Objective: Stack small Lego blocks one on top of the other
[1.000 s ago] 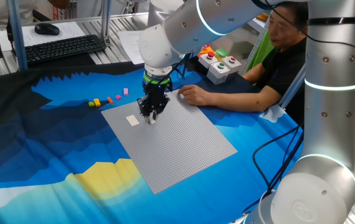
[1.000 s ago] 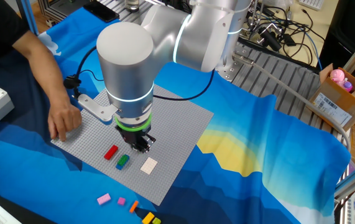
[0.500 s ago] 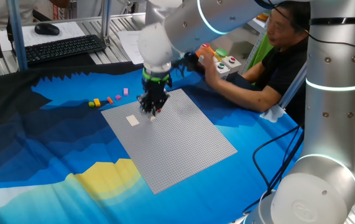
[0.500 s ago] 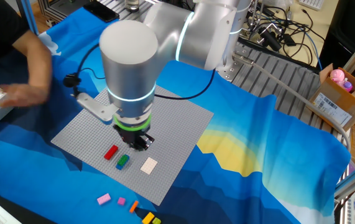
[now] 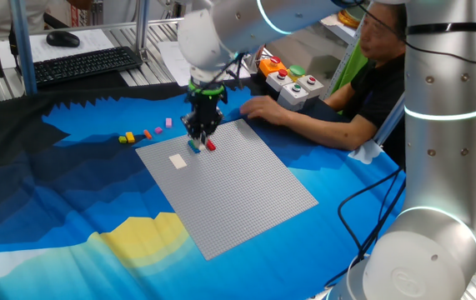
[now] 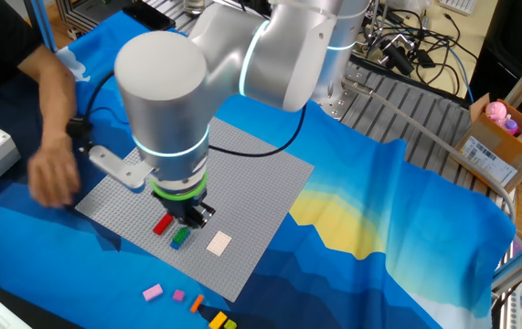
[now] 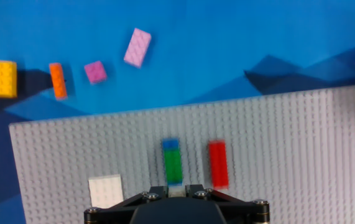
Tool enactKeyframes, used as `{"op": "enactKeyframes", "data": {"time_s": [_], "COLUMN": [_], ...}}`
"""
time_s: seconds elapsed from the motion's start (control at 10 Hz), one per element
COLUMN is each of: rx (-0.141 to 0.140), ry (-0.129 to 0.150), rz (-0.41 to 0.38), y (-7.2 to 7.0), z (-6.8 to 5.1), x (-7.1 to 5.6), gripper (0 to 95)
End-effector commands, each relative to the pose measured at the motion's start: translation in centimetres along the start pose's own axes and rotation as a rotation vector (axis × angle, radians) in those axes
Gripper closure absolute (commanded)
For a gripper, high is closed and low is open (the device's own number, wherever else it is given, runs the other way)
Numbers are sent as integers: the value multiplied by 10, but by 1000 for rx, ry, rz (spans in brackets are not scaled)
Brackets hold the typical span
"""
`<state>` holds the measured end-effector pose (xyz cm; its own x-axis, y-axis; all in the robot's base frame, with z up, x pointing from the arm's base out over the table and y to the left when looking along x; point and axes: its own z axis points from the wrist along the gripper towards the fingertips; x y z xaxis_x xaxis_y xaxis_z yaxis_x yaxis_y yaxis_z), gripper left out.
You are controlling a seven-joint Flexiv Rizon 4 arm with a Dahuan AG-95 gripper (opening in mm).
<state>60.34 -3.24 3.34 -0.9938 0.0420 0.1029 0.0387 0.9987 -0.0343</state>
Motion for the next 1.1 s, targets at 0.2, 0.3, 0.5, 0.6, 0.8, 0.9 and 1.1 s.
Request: {"op": "enactKeyframes", "data": {"time_s": [0.2, 0.3, 0.5, 0.6, 0.8, 0.9, 1.1], "rx": [1, 0, -2, -3, -7, -9, -12], "ry": [1, -2, -5, -8, -9, -10, -11], "rz": [-4, -5, -6, -6, -7, -7, -7], "y": [0, 0, 1, 1, 1, 1, 2], "z": [1, 3, 5, 5, 6, 7, 9], "x": [-6, -7, -8, -9, -13, -14, -15], "gripper": [950, 950, 950, 950, 950, 950, 950]}}
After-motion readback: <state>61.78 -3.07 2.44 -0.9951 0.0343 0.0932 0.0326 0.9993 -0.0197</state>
